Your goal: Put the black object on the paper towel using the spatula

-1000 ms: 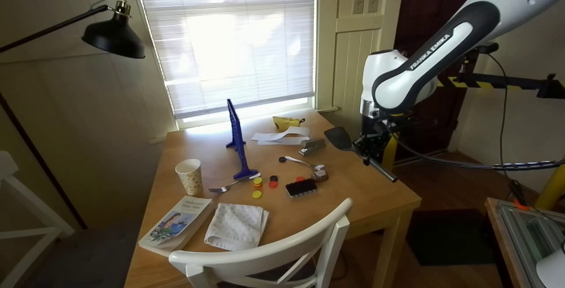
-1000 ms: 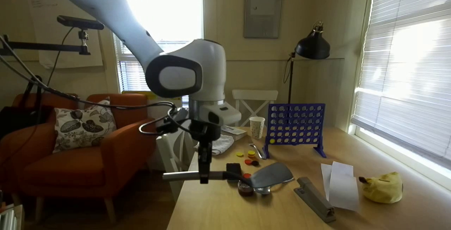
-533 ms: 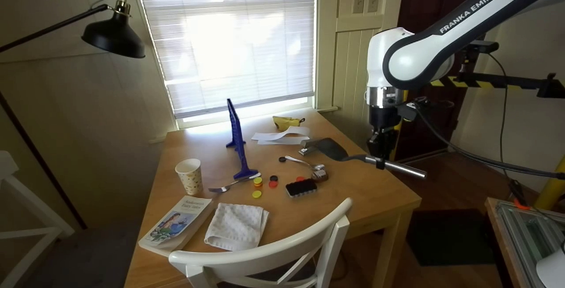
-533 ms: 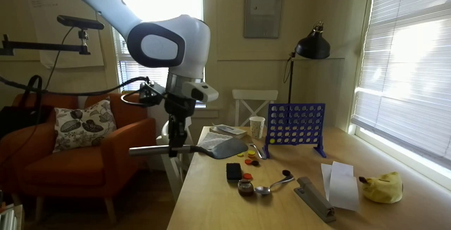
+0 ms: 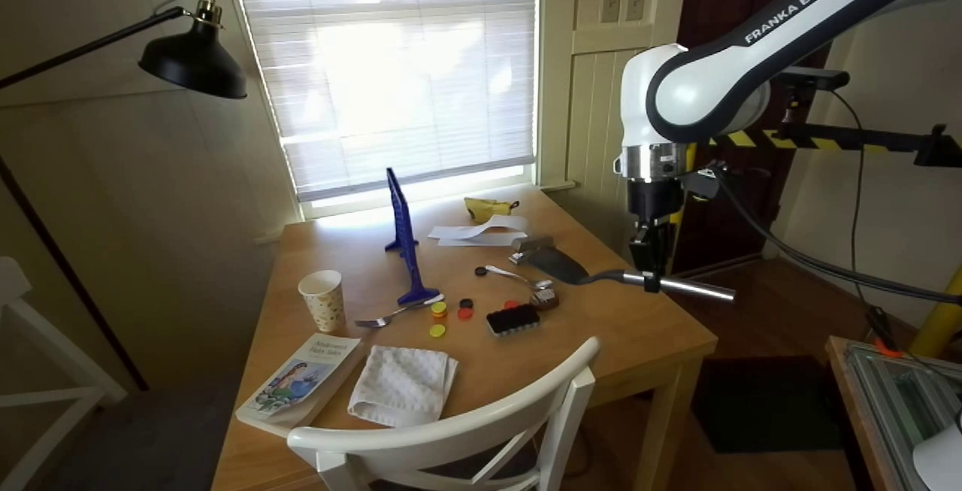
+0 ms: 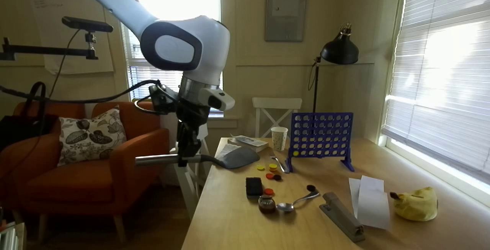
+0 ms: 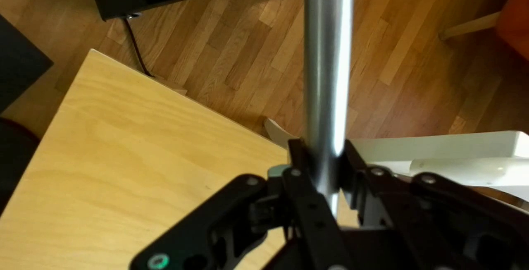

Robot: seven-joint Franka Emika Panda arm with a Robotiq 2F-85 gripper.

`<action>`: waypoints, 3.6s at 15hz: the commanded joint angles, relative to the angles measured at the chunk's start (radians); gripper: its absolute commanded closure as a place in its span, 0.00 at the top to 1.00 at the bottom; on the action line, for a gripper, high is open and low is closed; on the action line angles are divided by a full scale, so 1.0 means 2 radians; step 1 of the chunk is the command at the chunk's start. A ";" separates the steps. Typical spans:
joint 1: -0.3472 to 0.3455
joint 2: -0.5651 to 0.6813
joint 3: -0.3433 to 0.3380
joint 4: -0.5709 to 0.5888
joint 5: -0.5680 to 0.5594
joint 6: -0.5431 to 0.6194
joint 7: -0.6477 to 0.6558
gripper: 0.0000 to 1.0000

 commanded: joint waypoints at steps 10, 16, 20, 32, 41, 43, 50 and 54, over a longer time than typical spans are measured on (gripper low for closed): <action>0.008 0.123 0.056 0.107 0.146 -0.061 -0.162 0.06; 0.003 0.112 0.064 0.084 0.127 -0.042 -0.143 0.23; 0.000 0.124 0.064 0.093 0.137 -0.038 -0.149 0.06; -0.031 0.277 0.096 0.206 0.187 -0.009 -0.137 0.06; -0.049 0.341 0.106 0.278 0.174 -0.028 -0.105 0.06; -0.049 0.347 0.103 0.288 0.171 -0.033 -0.087 0.06; -0.058 0.350 0.096 0.296 0.179 -0.083 -0.020 0.06; -0.060 0.349 0.090 0.297 0.180 -0.104 0.006 0.06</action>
